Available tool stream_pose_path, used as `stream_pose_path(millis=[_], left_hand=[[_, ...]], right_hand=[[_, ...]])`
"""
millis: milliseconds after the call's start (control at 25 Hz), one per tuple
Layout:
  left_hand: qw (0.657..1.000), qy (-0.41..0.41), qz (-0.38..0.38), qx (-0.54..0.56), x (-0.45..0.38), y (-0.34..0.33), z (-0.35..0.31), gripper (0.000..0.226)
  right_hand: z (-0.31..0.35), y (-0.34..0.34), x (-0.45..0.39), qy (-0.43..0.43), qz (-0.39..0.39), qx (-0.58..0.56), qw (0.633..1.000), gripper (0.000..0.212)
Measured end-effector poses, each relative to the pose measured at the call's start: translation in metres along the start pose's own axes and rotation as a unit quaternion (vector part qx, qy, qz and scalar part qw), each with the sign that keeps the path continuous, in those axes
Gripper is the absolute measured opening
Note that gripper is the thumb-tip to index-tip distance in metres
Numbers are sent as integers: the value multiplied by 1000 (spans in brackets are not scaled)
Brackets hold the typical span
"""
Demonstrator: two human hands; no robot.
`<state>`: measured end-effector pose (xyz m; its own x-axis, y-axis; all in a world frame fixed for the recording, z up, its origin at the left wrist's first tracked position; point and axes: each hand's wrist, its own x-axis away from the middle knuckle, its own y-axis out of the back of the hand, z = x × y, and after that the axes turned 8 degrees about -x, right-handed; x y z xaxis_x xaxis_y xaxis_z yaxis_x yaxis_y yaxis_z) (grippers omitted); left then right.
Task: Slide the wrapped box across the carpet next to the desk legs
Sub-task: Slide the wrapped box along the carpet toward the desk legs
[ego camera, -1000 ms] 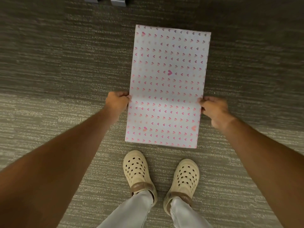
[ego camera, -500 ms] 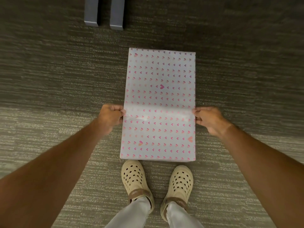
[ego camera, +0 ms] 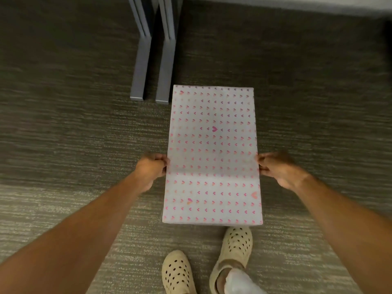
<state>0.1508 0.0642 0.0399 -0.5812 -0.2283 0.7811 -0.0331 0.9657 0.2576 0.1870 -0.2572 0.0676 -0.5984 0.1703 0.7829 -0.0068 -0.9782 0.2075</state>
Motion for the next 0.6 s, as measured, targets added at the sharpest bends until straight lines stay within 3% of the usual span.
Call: stream_pose_path(millis=[160,280,440,600], left_hand=[[1000,-22,-3,-11,-27,-4,-34,24],[997,-58,34,-33,-45,-13,-54,23],[998,-29,-38,-34,-68,-28,-97,18],[999,-34,-37,-17,-101,-35,-120,11]], right_hand=[[36,4,-23,52,54,15,997,13],[58,9,-49,41,35,39,998,16],[91,18,-81,41,41,41,997,10],[106,17,-121,48,43,30,997,8]])
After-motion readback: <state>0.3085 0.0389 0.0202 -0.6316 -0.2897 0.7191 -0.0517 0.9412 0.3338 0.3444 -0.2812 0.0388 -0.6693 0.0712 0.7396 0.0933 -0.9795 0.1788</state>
